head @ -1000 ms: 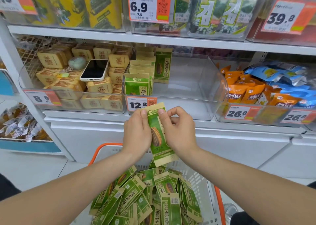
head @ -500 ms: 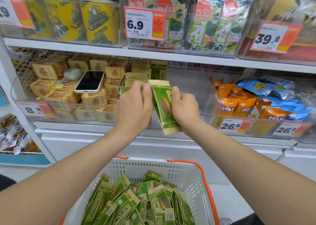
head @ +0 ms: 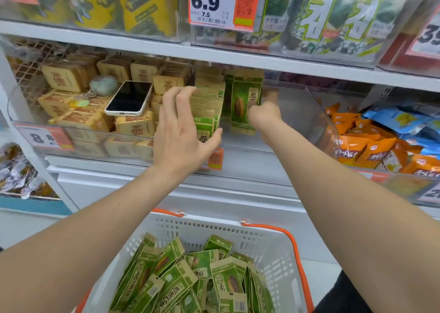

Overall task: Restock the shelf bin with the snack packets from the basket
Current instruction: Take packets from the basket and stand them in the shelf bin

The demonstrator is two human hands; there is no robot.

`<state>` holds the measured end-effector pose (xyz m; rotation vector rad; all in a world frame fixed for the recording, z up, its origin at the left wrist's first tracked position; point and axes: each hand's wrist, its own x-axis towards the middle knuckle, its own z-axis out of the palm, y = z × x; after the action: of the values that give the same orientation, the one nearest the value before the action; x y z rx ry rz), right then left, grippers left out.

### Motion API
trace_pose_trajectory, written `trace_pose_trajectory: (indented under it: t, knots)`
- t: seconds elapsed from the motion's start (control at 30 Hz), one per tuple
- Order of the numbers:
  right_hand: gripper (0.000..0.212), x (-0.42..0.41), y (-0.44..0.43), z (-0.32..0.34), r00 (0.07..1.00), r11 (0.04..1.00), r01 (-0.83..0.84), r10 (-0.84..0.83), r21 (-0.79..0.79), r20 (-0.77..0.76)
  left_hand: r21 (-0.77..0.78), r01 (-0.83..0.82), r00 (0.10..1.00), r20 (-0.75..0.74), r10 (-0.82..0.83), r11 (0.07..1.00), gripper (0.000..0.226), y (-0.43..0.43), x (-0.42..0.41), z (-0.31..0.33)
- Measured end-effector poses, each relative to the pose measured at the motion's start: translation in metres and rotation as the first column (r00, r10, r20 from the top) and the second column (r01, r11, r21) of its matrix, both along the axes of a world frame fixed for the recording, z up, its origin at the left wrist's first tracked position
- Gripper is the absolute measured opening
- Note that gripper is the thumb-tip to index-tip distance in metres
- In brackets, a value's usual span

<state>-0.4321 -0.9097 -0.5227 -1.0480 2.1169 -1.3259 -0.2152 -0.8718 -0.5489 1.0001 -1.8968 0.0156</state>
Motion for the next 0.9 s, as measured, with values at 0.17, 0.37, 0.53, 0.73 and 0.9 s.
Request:
trace_pose_trajectory:
  t: [0.17,0.37,0.53,0.73,0.9]
  knots:
    - [0.032,-0.011,-0.039,0.003,0.977,0.995,0.011,0.010,0.098,-0.211,0.089,0.009,0.994,-0.108,0.001,0.996,0.099,-0.003,-0.001,-0.006]
    - [0.042,-0.013,-0.061,-0.005,0.921,0.985,0.059,0.009,0.161,-0.390,0.077,-0.053,0.994,-0.089,0.059,0.996,0.095,-0.005,-0.003,-0.009]
    - [0.067,-0.007,-0.064,-0.011,0.936,0.989,0.102,-0.061,0.102,-0.346,0.062,-0.089,0.995,-0.050,0.092,0.994,0.090,-0.006,-0.004,-0.011]
    - [0.059,-0.006,-0.048,-0.009,0.953,0.987,-0.015,0.063,0.161,-0.297,0.055,-0.081,0.996,-0.034,0.083,0.995,0.090,-0.008,-0.003,-0.012]
    - [0.067,-0.001,-0.025,-0.001,0.951,0.925,-0.122,0.213,0.360,-0.222,0.031,-0.033,0.999,-0.026,0.034,0.999,0.088,-0.008,-0.001,-0.013]
